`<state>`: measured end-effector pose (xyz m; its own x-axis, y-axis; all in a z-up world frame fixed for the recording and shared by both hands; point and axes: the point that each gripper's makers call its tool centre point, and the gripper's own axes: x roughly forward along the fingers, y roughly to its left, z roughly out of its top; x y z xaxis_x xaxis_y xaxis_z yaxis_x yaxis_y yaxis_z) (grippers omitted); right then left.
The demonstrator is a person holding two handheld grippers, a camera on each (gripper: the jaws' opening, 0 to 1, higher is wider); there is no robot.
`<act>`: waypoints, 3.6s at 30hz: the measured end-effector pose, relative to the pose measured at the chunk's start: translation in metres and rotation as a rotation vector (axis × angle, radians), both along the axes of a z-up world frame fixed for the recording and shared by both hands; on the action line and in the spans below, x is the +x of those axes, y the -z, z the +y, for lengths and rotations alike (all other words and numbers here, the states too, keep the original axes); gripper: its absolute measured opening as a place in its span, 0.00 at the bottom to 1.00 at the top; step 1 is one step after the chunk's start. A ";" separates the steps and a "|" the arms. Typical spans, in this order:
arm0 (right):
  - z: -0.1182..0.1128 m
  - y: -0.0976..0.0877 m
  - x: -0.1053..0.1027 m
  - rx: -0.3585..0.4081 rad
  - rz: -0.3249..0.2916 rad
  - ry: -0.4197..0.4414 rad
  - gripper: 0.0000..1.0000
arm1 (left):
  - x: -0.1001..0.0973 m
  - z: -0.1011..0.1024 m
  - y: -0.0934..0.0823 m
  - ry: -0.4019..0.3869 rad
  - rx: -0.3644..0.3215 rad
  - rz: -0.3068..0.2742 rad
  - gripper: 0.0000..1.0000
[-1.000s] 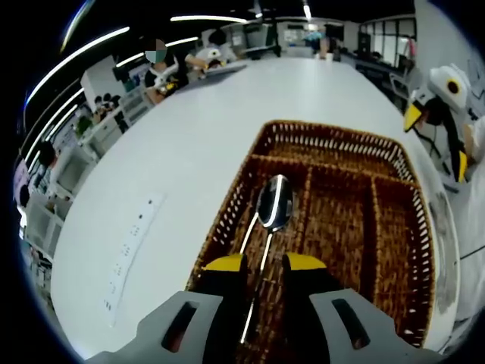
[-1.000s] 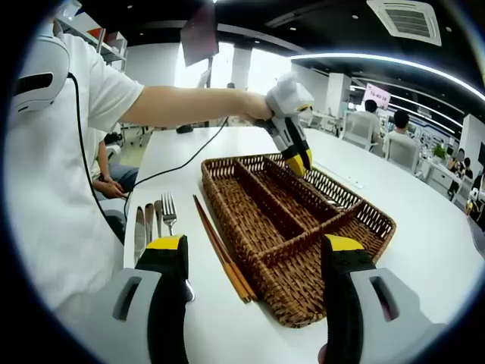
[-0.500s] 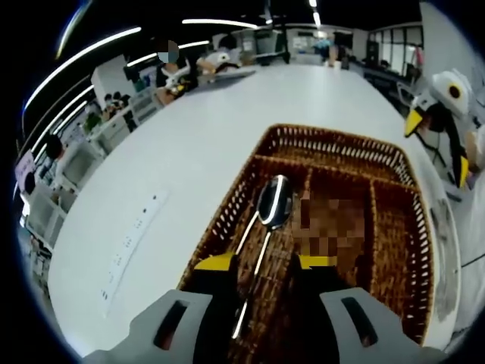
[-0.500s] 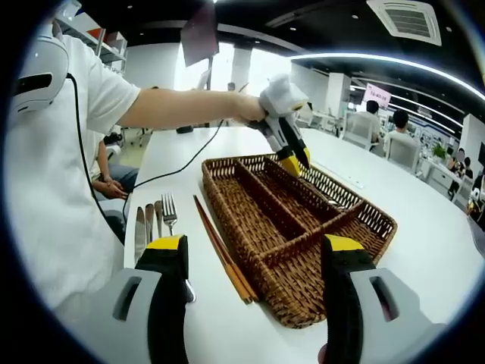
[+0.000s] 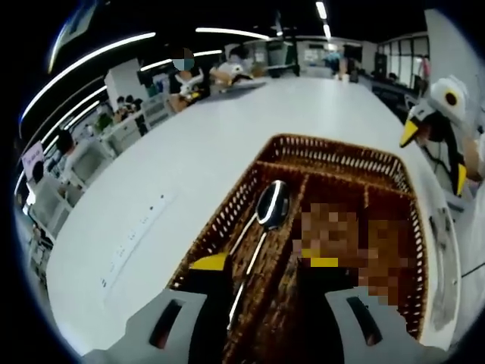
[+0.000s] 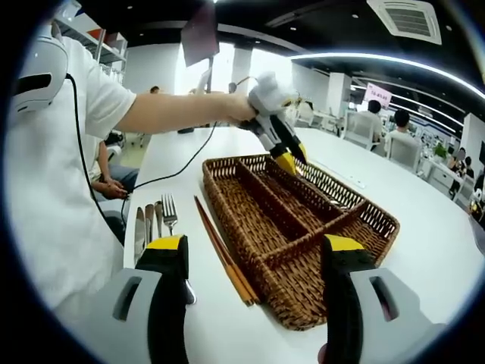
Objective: Arrange the knives, forks, and spoons in their matching storage slots by inserting each utensil handle-first until every utensil is classified and aligned in the correct compartment
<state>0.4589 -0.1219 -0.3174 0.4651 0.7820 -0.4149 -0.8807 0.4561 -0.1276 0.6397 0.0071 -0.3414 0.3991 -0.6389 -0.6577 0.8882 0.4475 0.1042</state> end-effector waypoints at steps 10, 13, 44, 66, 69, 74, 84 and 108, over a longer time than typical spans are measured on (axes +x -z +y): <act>0.001 0.003 0.001 0.003 0.006 0.000 0.74 | -0.016 0.004 -0.006 -0.039 -0.079 -0.007 0.41; 0.002 0.004 0.001 0.005 0.008 0.000 0.74 | -0.021 0.003 -0.008 -0.040 -0.097 -0.012 0.42; 0.013 0.011 0.003 -0.002 0.023 -0.022 0.74 | -0.077 -0.007 -0.030 -0.075 -0.271 -0.068 0.66; 0.013 0.018 0.007 -0.005 0.043 -0.023 0.74 | -0.107 -0.009 -0.033 -0.112 -0.376 -0.070 0.83; 0.013 0.019 0.007 -0.005 0.044 -0.023 0.74 | -0.112 -0.011 -0.029 -0.113 -0.386 -0.059 0.84; 0.011 0.020 0.007 -0.007 0.047 -0.021 0.73 | -0.116 -0.011 -0.029 -0.123 -0.410 -0.054 0.85; 0.012 0.022 0.007 -0.009 0.049 -0.021 0.73 | -0.118 -0.003 -0.023 -0.146 -0.432 -0.048 0.85; 0.016 0.025 0.006 -0.022 0.031 -0.032 0.70 | -0.143 -0.009 -0.025 -0.142 -0.478 -0.055 0.84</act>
<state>0.4651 -0.1060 -0.3419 0.4265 0.7869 -0.4459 -0.8986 0.4249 -0.1096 0.4971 -0.0014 -0.3162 0.5301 -0.8001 -0.2807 0.8137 0.5731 -0.0970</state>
